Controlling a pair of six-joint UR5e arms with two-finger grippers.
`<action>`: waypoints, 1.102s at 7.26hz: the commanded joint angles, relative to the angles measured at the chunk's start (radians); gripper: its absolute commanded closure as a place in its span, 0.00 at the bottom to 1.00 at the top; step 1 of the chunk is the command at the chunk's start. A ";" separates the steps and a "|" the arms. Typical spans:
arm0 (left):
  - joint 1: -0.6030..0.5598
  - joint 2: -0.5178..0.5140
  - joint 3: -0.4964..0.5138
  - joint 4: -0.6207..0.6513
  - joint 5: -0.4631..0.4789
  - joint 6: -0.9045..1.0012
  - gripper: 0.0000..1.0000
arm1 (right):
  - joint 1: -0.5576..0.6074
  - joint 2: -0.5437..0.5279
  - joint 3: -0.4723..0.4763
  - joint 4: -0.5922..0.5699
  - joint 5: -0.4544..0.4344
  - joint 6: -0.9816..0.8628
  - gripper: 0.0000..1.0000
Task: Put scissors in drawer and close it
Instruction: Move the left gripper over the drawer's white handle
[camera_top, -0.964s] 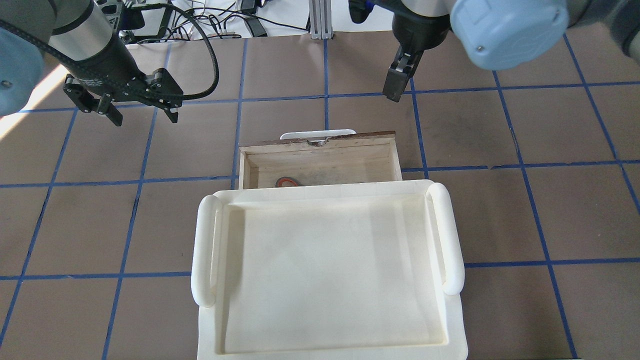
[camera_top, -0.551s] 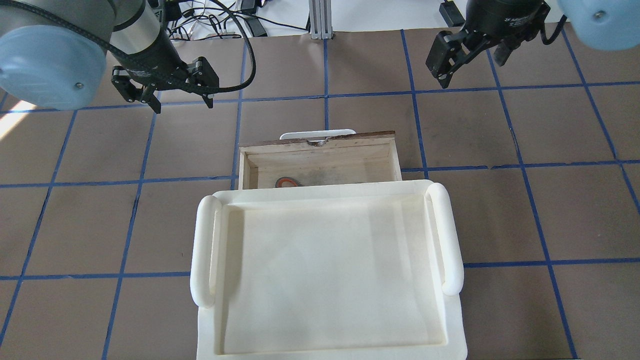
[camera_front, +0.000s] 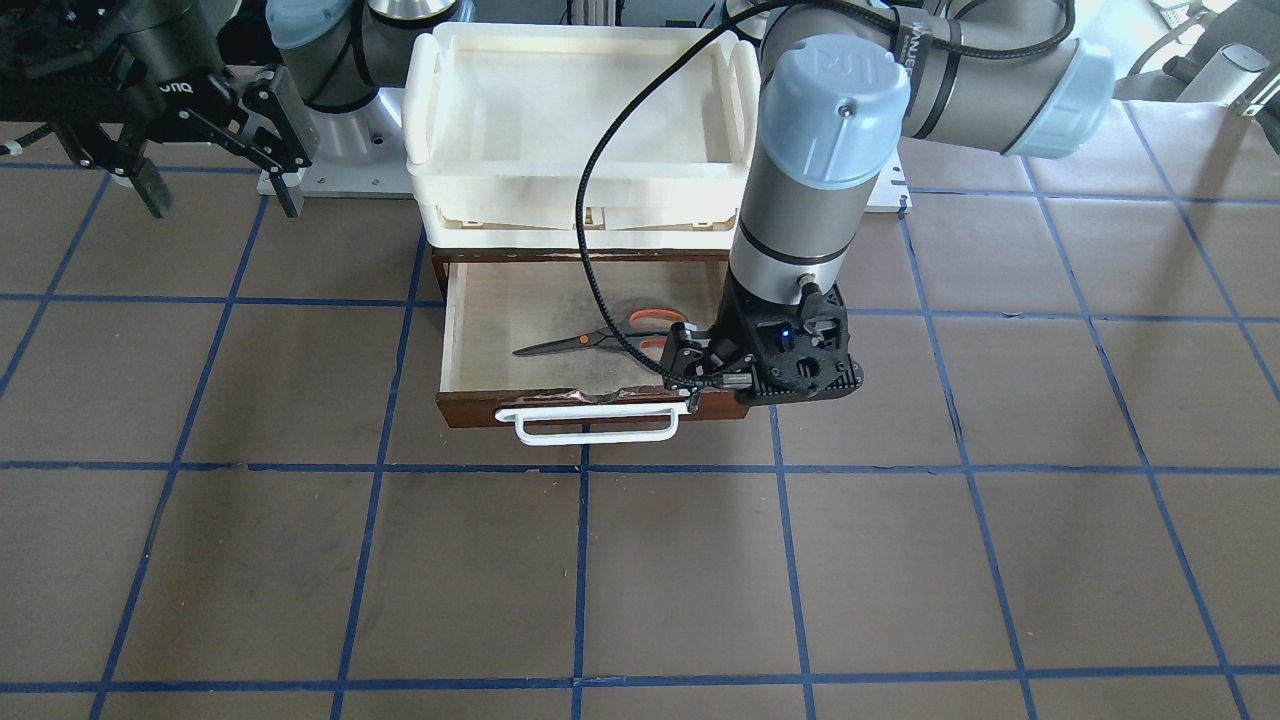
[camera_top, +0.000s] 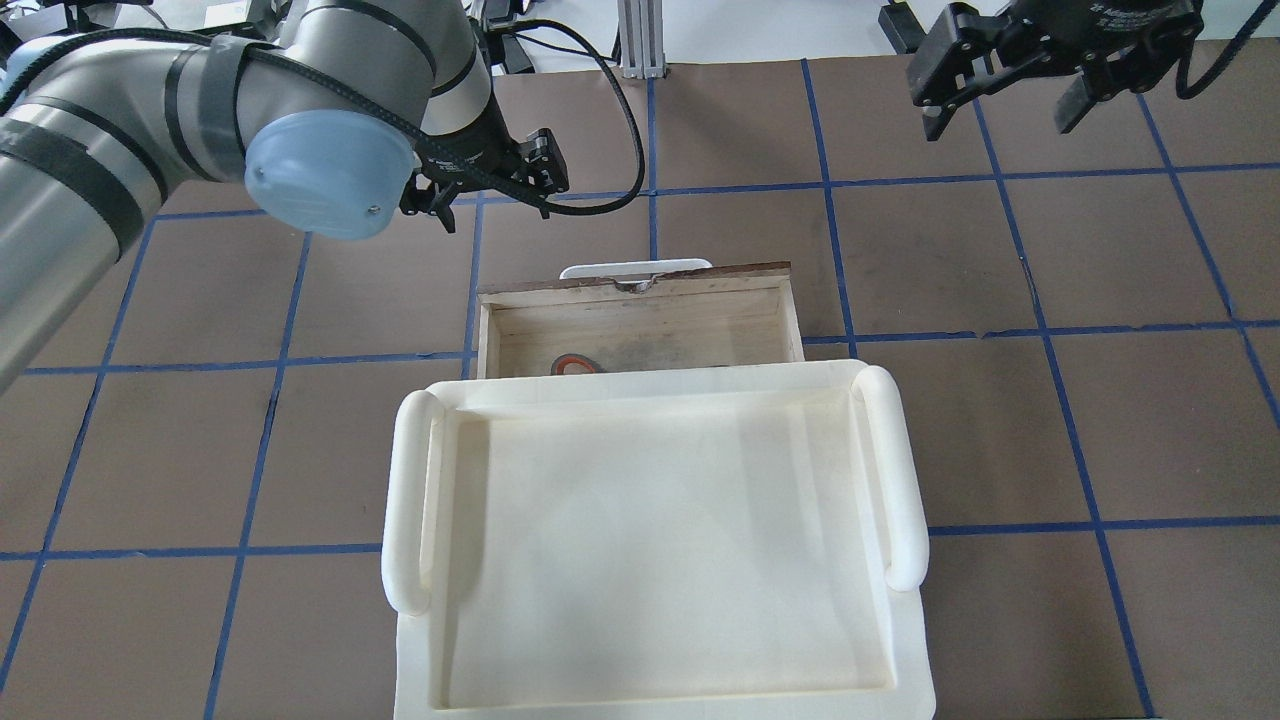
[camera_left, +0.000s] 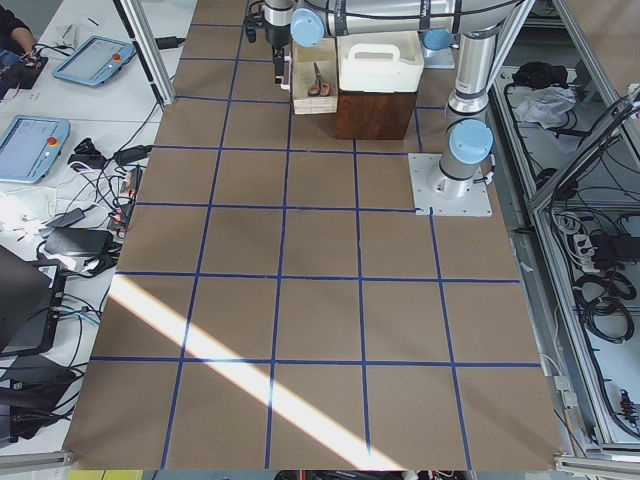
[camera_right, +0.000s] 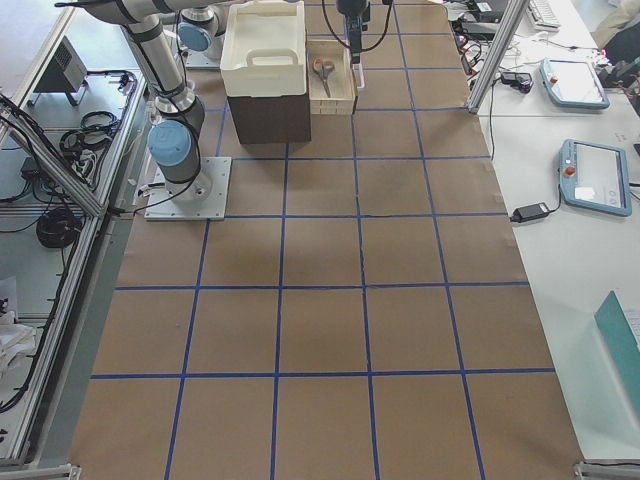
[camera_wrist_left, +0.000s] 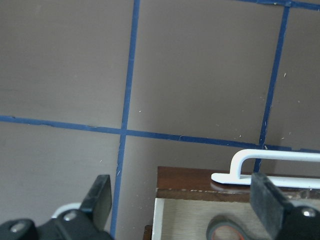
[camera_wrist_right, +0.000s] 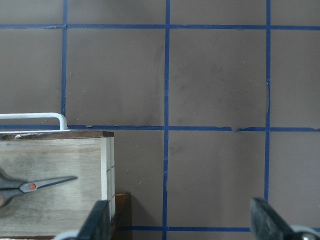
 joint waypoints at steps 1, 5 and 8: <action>-0.041 -0.086 0.046 0.012 0.000 -0.052 0.00 | -0.012 -0.004 0.032 -0.008 0.011 -0.002 0.00; -0.070 -0.187 0.052 0.086 -0.020 -0.156 0.00 | -0.010 -0.010 0.039 0.005 0.005 0.012 0.00; -0.073 -0.223 0.050 0.083 -0.023 -0.158 0.00 | -0.012 -0.018 0.054 0.008 -0.006 0.002 0.00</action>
